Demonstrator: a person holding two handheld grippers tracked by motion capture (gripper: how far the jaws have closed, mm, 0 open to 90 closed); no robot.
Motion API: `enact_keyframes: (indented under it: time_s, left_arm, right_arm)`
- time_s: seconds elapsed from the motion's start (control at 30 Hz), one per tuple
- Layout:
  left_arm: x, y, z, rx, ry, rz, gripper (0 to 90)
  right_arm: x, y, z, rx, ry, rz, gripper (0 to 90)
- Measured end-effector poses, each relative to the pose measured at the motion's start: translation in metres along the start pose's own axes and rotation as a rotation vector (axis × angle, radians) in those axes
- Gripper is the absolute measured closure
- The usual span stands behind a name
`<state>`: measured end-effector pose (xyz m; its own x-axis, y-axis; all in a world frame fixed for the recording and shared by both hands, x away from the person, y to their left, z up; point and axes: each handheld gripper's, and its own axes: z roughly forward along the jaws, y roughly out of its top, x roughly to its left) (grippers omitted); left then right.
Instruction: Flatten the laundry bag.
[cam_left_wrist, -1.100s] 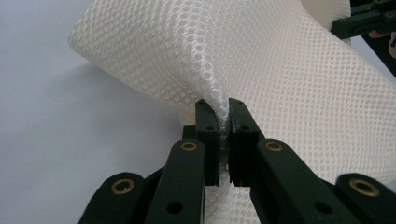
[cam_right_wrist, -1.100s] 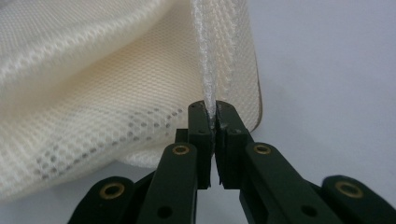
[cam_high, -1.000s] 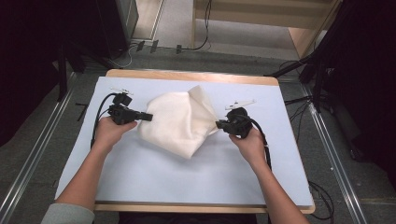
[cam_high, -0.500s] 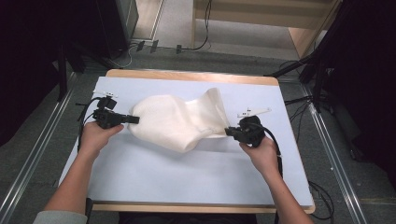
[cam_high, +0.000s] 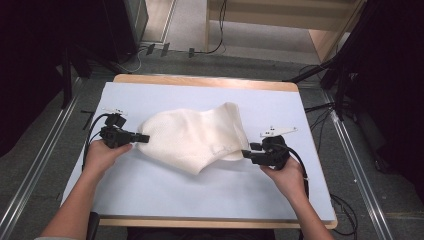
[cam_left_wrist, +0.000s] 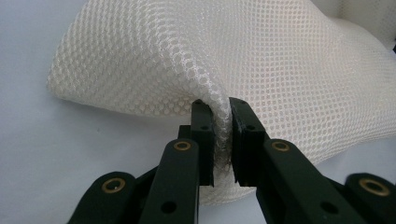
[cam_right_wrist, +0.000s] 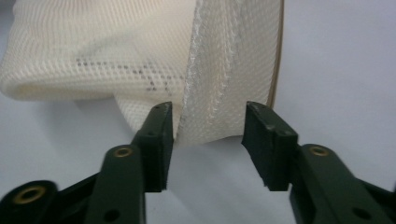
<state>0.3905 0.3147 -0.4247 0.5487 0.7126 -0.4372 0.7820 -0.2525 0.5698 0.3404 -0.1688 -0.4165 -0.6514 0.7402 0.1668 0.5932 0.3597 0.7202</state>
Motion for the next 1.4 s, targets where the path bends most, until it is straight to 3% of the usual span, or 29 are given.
enact_keyframes:
  time_s: [0.17,0.37,0.5,0.57,0.63,0.7,0.77,0.8,1.07,1.23,1.4]
  left_arm:
    - [0.0,0.0,0.0,-0.002,0.001,-0.005,81.5]
    - [-0.001,0.0,-0.001,-0.006,0.003,-0.002,80.6]
    - [-0.001,0.0,-0.001,-0.005,0.004,0.002,80.4]
    - [-0.001,-0.001,-0.001,-0.007,0.003,0.001,80.3]
    - [-0.001,-0.002,-0.001,-0.004,0.004,0.003,80.3]
    - [-0.001,-0.003,-0.002,-0.008,0.002,0.003,80.3]
    - [-0.002,-0.004,-0.003,-0.013,0.003,0.006,80.3]
    - [-0.002,-0.004,-0.004,-0.011,0.004,0.012,80.3]
    - [-0.005,-0.007,-0.007,-0.002,0.011,0.014,82.3]
    - [-0.008,-0.009,-0.008,0.015,0.022,0.022,83.6]
    - [-0.008,-0.016,-0.011,0.012,0.004,0.018,84.3]
  right_arm:
    - [-0.003,0.016,-0.006,-0.073,-0.005,0.037,42.6]
    - [-0.006,0.039,0.006,-0.075,-0.011,0.036,40.1]
    - [-0.011,0.063,0.024,-0.075,-0.035,0.033,39.6]
    - [-0.014,0.072,0.031,-0.088,-0.042,0.044,42.4]
    - [-0.018,0.077,0.037,-0.089,-0.046,0.054,51.6]
    - [-0.02,0.079,0.039,-0.078,-0.03,0.067,73.0]
    - [-0.02,0.078,0.035,-0.08,0.006,0.068,84.8]
    - [-0.018,0.076,0.031,-0.088,0.013,0.054,86.3]
    - [-0.008,0.042,-0.018,-0.163,0.071,0.008,87.9]
    - [-0.007,0.013,-0.044,-0.179,0.069,0.001,88.0]
    - [-0.013,-0.013,-0.06,-0.164,0.05,0.023,88.1]
